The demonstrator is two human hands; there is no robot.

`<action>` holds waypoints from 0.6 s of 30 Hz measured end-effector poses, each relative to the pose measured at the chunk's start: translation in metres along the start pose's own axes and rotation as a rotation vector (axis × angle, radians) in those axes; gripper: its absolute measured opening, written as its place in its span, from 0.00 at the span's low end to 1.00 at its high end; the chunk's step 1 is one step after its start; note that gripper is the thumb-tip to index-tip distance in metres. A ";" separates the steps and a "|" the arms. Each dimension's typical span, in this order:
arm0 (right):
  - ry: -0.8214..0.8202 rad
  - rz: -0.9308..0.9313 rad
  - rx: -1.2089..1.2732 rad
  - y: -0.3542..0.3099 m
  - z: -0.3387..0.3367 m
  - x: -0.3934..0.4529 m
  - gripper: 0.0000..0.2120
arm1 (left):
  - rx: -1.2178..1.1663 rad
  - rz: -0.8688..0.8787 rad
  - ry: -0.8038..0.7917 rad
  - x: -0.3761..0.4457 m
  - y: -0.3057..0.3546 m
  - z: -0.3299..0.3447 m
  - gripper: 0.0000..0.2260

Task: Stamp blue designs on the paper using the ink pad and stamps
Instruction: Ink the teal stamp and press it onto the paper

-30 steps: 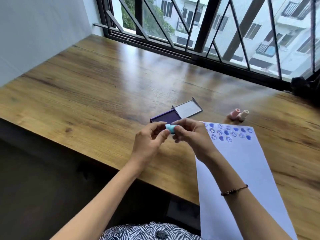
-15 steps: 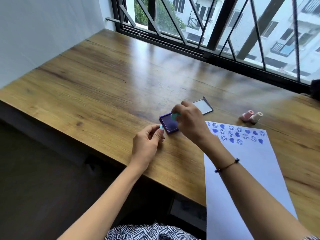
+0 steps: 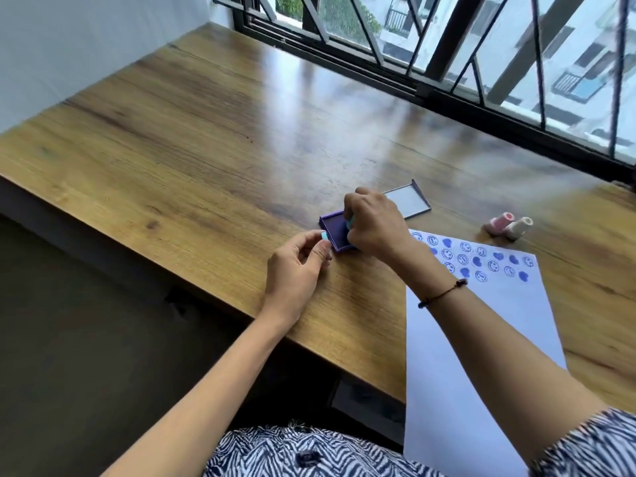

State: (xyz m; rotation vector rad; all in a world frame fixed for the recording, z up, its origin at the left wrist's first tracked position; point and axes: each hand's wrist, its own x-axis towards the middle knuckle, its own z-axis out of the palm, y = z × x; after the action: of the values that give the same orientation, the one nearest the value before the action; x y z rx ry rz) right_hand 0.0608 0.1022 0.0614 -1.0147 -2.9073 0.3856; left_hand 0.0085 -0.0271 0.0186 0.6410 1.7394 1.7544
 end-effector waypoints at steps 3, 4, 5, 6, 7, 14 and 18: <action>0.023 0.011 -0.004 0.001 0.006 -0.002 0.09 | 0.015 0.016 0.010 -0.001 -0.004 0.001 0.08; 0.040 0.011 -0.002 0.000 0.008 -0.004 0.10 | 0.028 0.022 0.012 -0.001 -0.005 0.001 0.08; 0.060 0.016 0.001 0.000 0.009 -0.006 0.10 | 0.041 0.028 0.013 -0.001 -0.006 0.002 0.07; 0.072 0.020 0.008 -0.001 0.010 -0.007 0.11 | 0.049 0.030 0.013 0.000 -0.007 0.002 0.06; 0.079 0.024 0.019 -0.001 0.012 -0.008 0.11 | 0.047 0.024 0.014 0.000 -0.007 0.004 0.05; 0.616 0.297 0.662 0.029 -0.003 -0.054 0.08 | 0.070 0.085 -0.209 -0.018 0.005 0.042 0.06; 0.745 0.559 0.822 0.095 -0.015 -0.107 0.08 | 0.120 0.070 -0.426 -0.035 0.010 0.089 0.10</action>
State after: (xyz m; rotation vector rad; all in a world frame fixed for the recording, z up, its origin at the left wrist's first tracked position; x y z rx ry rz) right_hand 0.2046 0.1110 0.0574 -1.3617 -1.5465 0.8772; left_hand 0.0953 0.0128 0.0334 1.0534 1.5428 1.4325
